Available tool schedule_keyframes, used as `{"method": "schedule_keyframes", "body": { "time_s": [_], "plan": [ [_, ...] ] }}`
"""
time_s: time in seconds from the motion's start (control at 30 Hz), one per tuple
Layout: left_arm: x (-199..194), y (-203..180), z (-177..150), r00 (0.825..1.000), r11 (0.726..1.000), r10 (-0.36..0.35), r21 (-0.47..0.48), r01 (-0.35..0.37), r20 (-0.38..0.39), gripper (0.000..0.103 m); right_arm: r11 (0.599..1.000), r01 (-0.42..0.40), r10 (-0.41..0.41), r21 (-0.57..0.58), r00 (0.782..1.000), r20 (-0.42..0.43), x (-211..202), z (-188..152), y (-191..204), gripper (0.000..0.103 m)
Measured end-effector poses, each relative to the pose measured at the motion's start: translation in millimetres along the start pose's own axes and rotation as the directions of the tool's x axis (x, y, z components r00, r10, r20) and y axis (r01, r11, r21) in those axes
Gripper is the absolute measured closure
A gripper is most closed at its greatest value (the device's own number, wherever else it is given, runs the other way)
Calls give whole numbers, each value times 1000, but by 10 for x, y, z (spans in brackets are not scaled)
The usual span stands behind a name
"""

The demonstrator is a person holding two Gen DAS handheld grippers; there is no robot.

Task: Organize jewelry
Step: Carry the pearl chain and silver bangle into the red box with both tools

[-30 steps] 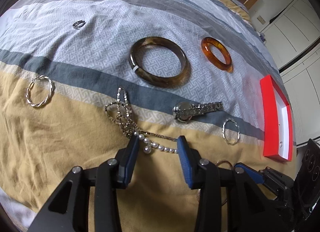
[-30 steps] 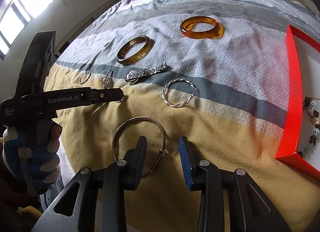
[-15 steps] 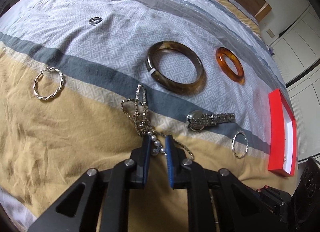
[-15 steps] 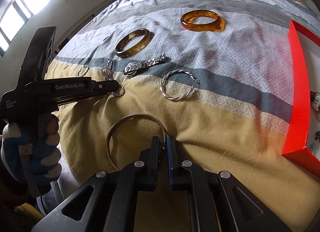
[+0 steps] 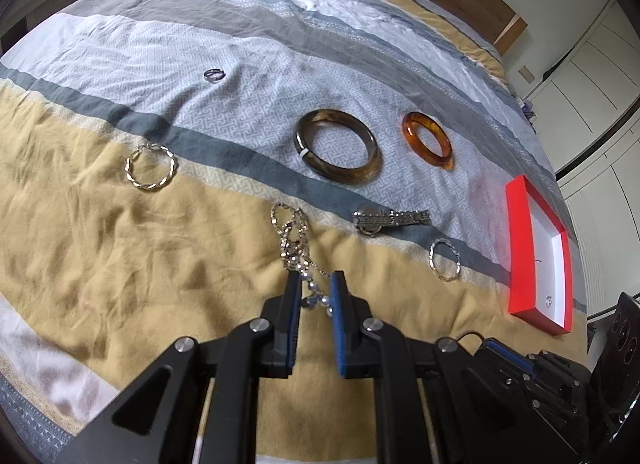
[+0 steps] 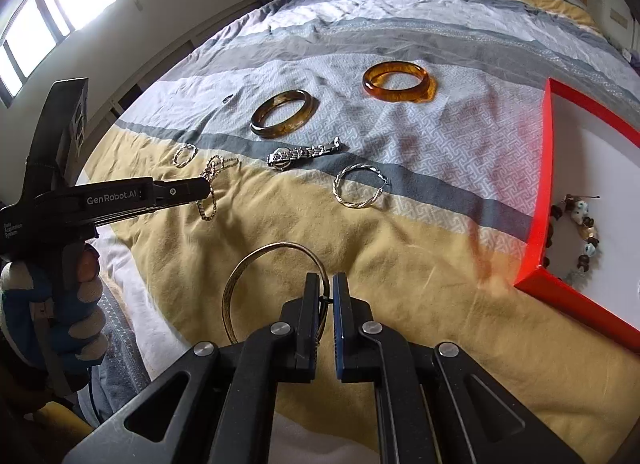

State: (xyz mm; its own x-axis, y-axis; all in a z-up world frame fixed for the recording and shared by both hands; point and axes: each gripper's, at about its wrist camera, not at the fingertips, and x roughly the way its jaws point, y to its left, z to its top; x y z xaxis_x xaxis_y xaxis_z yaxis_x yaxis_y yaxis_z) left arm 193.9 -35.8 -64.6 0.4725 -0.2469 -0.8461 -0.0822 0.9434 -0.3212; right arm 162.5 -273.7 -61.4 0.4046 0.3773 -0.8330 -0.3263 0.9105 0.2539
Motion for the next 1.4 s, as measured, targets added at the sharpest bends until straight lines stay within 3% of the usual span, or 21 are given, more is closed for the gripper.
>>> {"method": "schedule_keyframes", "body": {
  "time_s": [0.37,0.57,0.6,0.7,0.93,1.17,1.4],
  "plan": [
    [-542,-318,-82,996,996,-52,74,47,71,90,997,80,-80,0,989,123,-699,-1,78,96],
    [-708,-742,-102,990,983,-113,156,99,87,90,990,133,-140,50,971,192,-1100,-13,-166,96],
    [-715,-831,-100,988,979,-126,172,110,86,98,988,142,-152,62,968,200,-1152,-11,-237,96],
    [-689,-1124,-90,984,964,-168,218,150,66,96,980,169,-188,100,957,219,-1288,-13,-472,96],
    [-388,-1974,-91,966,909,-259,338,244,-1,96,951,239,-279,197,936,213,-1403,-58,-1221,96],
    [87,-2760,-95,947,849,-311,425,315,-82,96,921,280,-332,269,927,172,-1214,-77,-1914,96],
    [685,-3046,-67,951,843,-272,441,308,-144,96,916,305,-346,261,929,130,-941,-39,-2298,96]
  ]
}}
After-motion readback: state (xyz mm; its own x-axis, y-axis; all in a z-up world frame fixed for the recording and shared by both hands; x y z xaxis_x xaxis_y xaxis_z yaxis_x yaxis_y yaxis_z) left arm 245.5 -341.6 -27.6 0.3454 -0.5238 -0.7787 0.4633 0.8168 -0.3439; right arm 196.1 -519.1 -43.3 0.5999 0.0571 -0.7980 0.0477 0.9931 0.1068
